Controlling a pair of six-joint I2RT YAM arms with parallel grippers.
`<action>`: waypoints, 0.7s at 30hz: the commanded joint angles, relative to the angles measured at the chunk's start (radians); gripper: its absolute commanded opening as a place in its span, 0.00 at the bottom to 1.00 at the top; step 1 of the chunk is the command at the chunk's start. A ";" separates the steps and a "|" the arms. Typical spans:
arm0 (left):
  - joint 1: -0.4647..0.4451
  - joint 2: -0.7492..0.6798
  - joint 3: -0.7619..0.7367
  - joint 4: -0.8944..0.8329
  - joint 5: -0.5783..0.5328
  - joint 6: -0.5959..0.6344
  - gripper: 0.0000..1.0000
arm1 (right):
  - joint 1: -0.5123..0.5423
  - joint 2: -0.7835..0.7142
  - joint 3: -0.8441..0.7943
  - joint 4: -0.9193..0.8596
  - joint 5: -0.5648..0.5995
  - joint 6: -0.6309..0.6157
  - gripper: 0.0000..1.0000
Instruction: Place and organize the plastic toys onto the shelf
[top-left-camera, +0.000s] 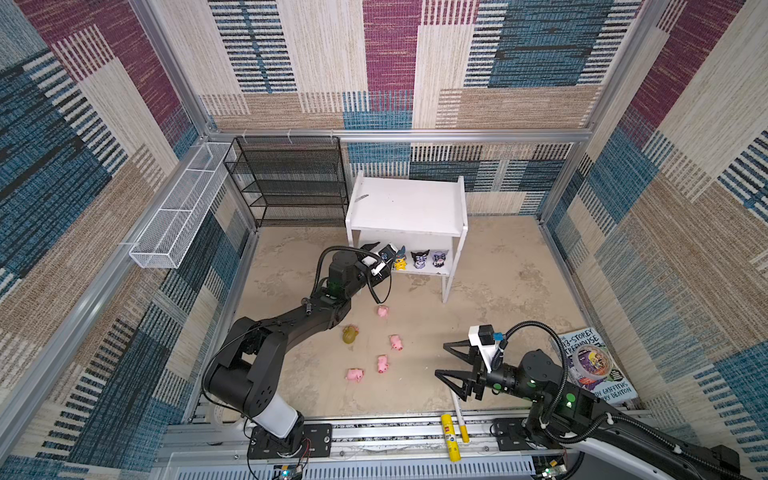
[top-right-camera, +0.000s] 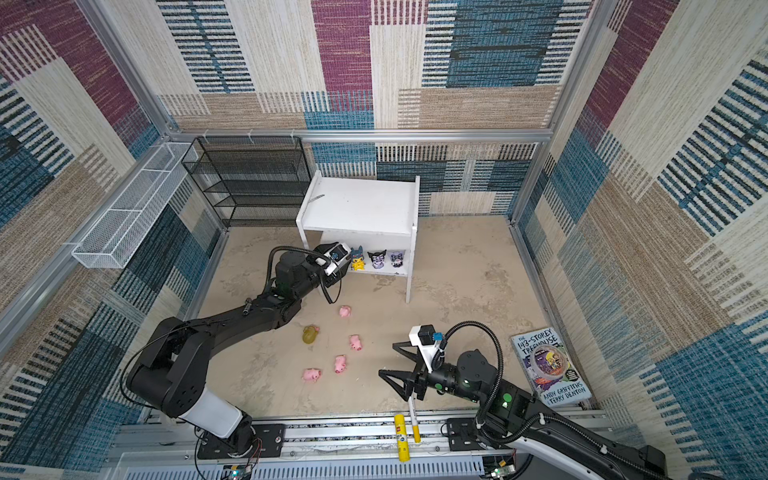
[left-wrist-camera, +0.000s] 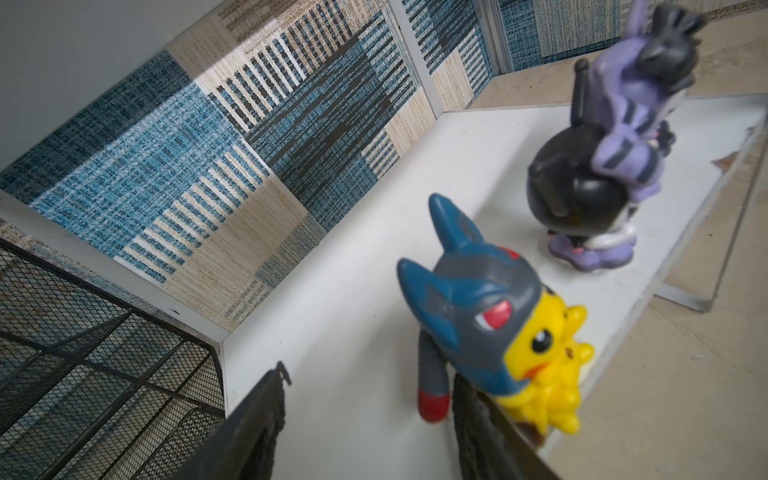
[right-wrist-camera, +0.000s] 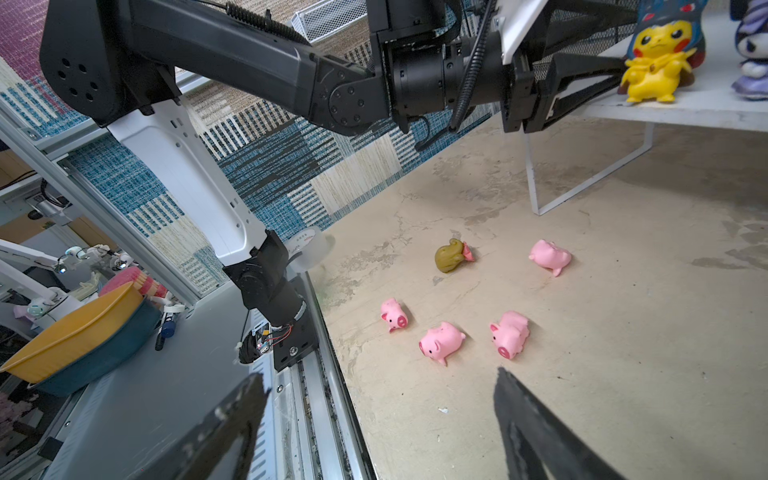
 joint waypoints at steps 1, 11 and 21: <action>-0.001 -0.009 -0.008 0.049 0.016 0.009 0.66 | 0.001 0.008 -0.003 0.041 -0.005 -0.001 0.87; -0.003 -0.018 -0.013 0.046 0.019 0.012 0.66 | 0.000 0.008 -0.003 0.042 -0.006 0.000 0.87; -0.003 -0.024 -0.016 0.042 0.019 0.012 0.66 | 0.000 0.004 -0.005 0.042 -0.008 0.002 0.87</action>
